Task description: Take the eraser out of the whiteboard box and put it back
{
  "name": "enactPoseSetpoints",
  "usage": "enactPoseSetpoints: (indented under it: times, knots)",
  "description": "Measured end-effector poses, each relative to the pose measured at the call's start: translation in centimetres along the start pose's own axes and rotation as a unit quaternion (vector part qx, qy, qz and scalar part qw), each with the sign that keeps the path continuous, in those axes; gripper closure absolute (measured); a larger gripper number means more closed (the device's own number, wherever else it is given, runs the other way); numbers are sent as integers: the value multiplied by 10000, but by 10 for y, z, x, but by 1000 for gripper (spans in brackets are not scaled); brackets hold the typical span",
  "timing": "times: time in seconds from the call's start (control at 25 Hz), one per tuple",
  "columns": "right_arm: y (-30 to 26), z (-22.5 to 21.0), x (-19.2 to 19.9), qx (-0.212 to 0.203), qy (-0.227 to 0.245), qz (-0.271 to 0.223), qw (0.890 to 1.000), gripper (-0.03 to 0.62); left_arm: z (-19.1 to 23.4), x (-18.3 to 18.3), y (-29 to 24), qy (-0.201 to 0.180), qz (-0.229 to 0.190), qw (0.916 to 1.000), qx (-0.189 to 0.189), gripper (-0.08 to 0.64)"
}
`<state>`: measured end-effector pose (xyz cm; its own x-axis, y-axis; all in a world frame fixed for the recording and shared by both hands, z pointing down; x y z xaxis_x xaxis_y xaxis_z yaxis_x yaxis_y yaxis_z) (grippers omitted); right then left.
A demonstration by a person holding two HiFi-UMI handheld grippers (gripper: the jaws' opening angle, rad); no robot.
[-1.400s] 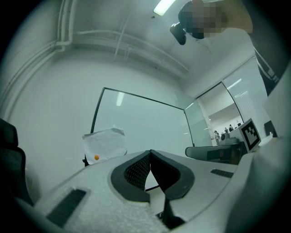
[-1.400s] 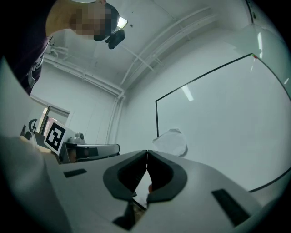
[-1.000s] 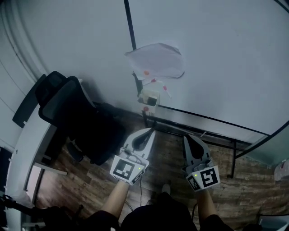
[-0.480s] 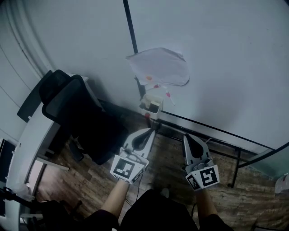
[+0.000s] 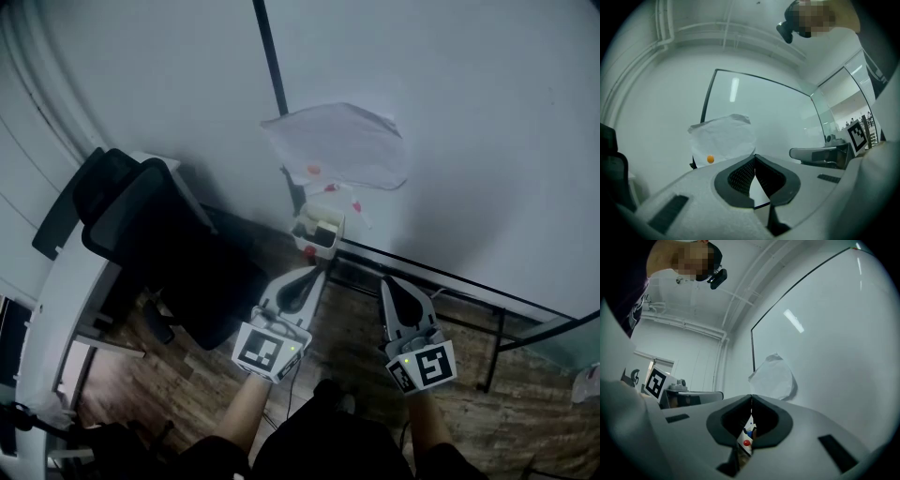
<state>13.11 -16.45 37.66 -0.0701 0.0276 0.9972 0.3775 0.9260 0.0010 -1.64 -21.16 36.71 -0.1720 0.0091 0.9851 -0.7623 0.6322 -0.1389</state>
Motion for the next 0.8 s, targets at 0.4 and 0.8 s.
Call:
enactPoseSetpoints:
  times: [0.4,0.8]
  knots:
    - [-70,-9,12,27,55,209,9998,588,46,21,-41,232,-50,9995,231,555]
    - [-129,-28,40,-586,-80,492,9970,589,76,60,-77,568,368,9975,-221,555]
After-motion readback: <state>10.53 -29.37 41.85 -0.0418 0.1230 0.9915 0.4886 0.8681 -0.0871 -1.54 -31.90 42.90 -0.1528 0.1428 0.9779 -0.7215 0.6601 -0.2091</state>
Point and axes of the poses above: the fingertips, and each gripper's own axes: y backward along the fingers, z to its left, x out of its underside, the point moved 4 cm from there along y, backward along the fingers, and after that the axes turned 12 degrees about z, right-handed, at the moved point
